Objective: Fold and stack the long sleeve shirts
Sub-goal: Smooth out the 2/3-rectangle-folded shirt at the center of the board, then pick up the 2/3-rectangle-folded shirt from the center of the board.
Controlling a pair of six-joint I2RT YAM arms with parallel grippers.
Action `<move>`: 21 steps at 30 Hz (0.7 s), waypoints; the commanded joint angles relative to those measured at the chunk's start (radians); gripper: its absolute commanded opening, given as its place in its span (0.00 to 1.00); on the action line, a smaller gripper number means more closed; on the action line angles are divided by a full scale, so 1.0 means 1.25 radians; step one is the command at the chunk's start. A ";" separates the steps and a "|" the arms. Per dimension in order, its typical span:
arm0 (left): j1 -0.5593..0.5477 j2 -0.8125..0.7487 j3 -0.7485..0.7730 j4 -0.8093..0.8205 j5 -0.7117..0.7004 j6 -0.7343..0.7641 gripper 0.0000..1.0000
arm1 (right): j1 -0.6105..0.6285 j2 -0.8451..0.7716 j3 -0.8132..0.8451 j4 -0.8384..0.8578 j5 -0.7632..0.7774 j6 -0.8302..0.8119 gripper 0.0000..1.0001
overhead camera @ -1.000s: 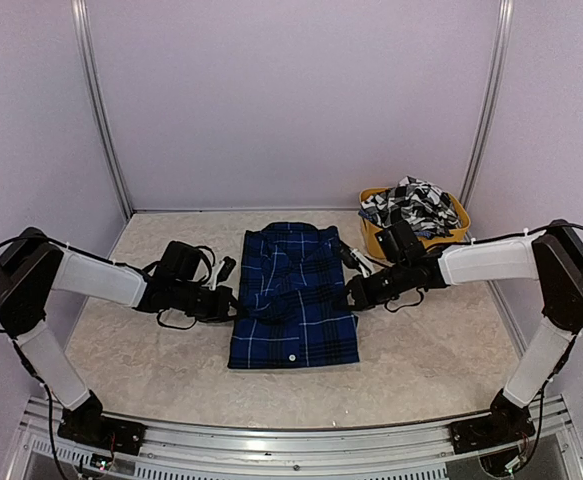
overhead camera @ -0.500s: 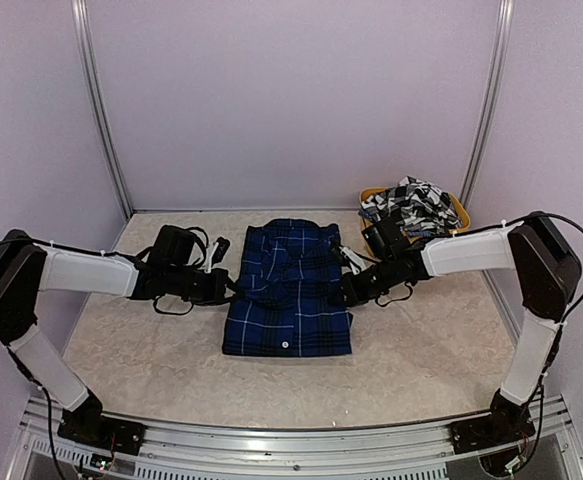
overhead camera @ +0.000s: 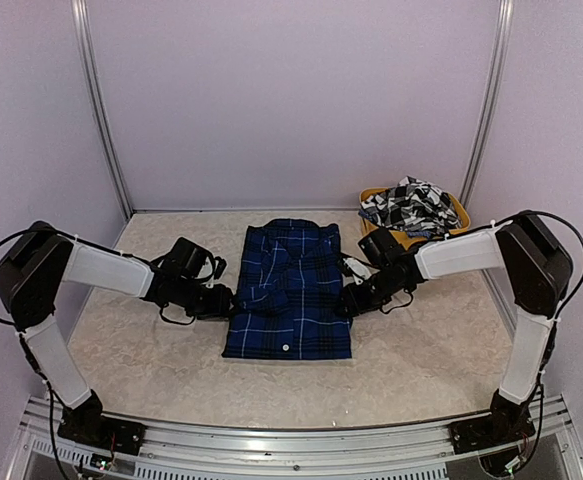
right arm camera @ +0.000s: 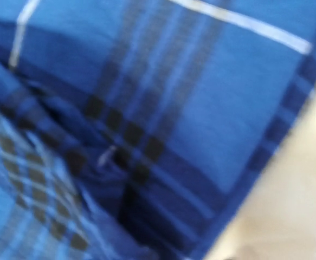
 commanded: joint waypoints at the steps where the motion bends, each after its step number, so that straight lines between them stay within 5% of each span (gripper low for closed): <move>1: -0.006 -0.014 0.009 -0.046 -0.086 0.002 0.49 | 0.000 -0.045 0.010 -0.057 0.100 -0.024 0.49; 6: -0.008 -0.095 -0.024 -0.023 -0.106 -0.012 0.64 | 0.019 -0.154 -0.053 -0.033 0.136 -0.050 0.57; 11: -0.016 -0.208 -0.075 0.020 -0.078 -0.028 0.90 | 0.083 -0.274 -0.127 0.000 0.131 -0.103 0.67; 21: -0.012 -0.392 -0.166 0.069 -0.018 -0.091 0.99 | 0.287 -0.265 -0.159 0.021 0.198 -0.191 0.74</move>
